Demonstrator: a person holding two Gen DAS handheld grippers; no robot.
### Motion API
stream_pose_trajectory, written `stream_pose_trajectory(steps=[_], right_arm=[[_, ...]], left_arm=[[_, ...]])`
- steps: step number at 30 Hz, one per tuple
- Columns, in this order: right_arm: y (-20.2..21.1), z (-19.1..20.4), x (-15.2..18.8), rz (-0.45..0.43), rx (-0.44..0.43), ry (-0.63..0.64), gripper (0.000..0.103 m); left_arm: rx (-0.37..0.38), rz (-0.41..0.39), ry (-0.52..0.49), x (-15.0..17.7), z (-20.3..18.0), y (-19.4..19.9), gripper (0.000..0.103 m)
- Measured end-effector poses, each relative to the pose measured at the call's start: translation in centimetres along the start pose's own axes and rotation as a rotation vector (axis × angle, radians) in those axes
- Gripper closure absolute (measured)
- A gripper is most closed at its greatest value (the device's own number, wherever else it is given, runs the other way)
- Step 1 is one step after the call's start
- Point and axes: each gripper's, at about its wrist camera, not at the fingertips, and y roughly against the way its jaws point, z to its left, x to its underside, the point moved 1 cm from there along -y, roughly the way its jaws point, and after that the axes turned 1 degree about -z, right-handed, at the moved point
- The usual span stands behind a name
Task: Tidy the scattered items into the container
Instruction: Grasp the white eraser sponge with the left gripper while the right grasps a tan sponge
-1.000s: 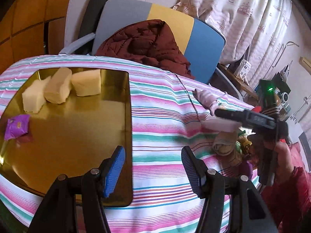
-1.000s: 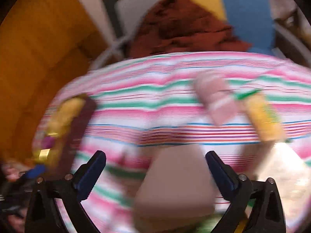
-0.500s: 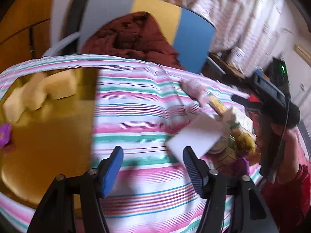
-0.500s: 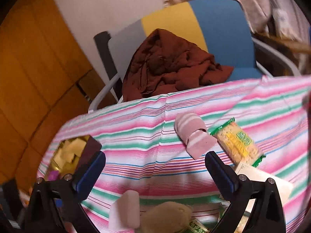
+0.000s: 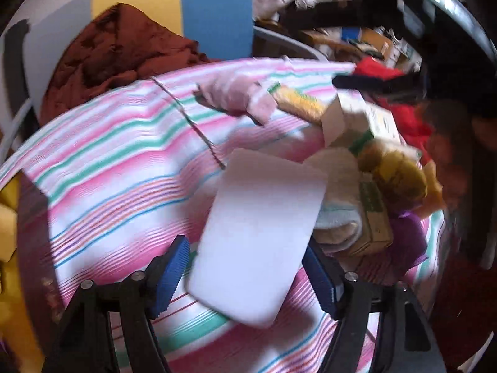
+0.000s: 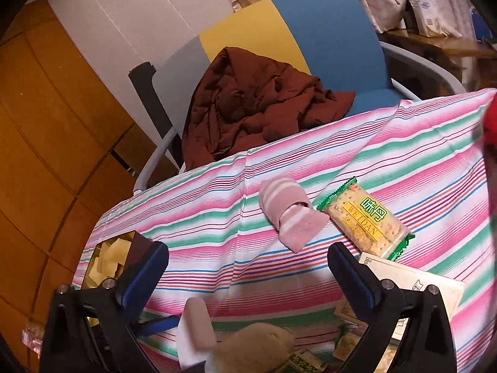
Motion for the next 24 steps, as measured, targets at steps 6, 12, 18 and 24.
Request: stream_pose_trajectory(steps=[6, 12, 18, 24], right_arm=[[-0.4, -0.2, 0.1, 0.023, 0.019, 0.002, 0.0], [-1.8, 0.5, 1.3, 0.179, -0.026, 0.055, 0.0], [-2.4, 1.1, 3.1, 0.328, -0.016, 0.162, 0.0], [-2.2, 1.6, 5.2, 0.395, -0.019, 0.255, 0.001]], left_arm=[[0.032, -0.082, 0.071, 1.7, 0.3, 0.0, 0.048], [-0.007, -0.19, 0.184, 3.0, 1.9, 1.7, 0.053], [0.012, -0.221, 0.24, 4.0, 2.8, 2.1, 0.055], [0.035, -0.227, 0.255, 4.1, 3.3, 1.9, 0.055]])
